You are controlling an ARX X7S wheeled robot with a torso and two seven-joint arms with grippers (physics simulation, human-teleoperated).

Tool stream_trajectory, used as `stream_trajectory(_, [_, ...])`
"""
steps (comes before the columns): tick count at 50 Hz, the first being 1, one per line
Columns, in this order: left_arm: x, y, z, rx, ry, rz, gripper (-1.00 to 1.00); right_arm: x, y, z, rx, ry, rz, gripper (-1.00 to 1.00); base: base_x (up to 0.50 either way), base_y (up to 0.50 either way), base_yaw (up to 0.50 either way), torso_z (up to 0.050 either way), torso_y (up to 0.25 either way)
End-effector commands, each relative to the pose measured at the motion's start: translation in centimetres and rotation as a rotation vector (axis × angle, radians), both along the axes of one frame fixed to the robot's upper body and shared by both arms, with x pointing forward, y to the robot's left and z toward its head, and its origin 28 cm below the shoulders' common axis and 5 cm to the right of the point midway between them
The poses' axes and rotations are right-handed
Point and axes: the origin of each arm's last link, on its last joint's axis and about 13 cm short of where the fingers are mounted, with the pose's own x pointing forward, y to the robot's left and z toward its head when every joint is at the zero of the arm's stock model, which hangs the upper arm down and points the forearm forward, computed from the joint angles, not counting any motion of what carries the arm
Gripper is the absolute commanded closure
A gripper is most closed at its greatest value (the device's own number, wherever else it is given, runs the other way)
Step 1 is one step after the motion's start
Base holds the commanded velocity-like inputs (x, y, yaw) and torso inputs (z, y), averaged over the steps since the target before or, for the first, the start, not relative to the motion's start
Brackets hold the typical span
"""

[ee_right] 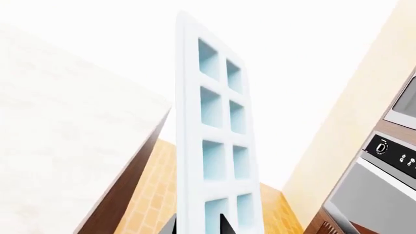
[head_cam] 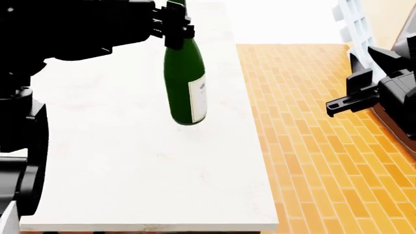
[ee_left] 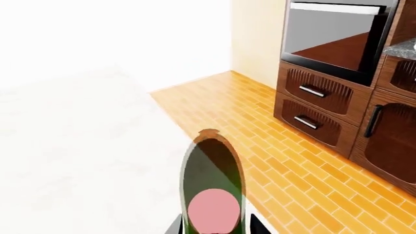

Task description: Pick the ice cube tray and bottle and place them in the sink. Then turn on the water.

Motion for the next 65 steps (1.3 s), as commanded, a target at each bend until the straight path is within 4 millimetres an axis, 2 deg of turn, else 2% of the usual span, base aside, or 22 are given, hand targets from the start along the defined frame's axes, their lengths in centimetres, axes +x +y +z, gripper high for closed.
stream_trajectory(1, [-2.4,1.9,1.4,-0.038,-0.061,0.027,1.0,-0.2,0.7,1.2,-0.018,-0.017,0.007,1.0,-0.5,0.0,0.0,0.0,0.0])
stream_trajectory(8, [-4.1,3.6,1.3,-0.055,-0.076,0.052,1.0,-1.6,0.5,2.3,-0.041,-0.02,-0.01,1.0,-0.5,0.0,0.0,0.0,0.0])
stream_trajectory(14, [-5.0,4.2,1.5,-0.069,-0.09,0.06,1.0,-2.9,0.3,2.8,-0.06,-0.019,-0.017,1.0,0.0,0.0,0.0,0.0,0.0])
stream_trajectory(22, [-6.1,5.0,2.2,-0.072,-0.114,0.073,1.0,-3.9,0.0,2.4,-0.065,-0.009,-0.021,1.0,0.0,0.0,0.0,0.0,0.0])
stream_trajectory(36, [-9.8,7.5,2.2,-0.037,-0.146,0.113,1.0,-6.8,-0.6,1.9,-0.066,0.011,-0.041,1.0,0.0,0.0,0.0,0.0,0.001])
stream_trajectory(45, [-11.0,9.1,1.6,-0.05,-0.159,0.156,1.0,-6.6,-0.4,1.6,-0.056,0.005,-0.039,1.0,0.0,0.0,0.0,0.0,0.001])
stream_trajectory(65, [-12.0,10.5,1.0,-0.079,-0.163,0.191,1.0,-5.3,0.7,1.6,-0.091,0.023,-0.003,1.0,0.02,0.5,0.0,0.001,0.001])
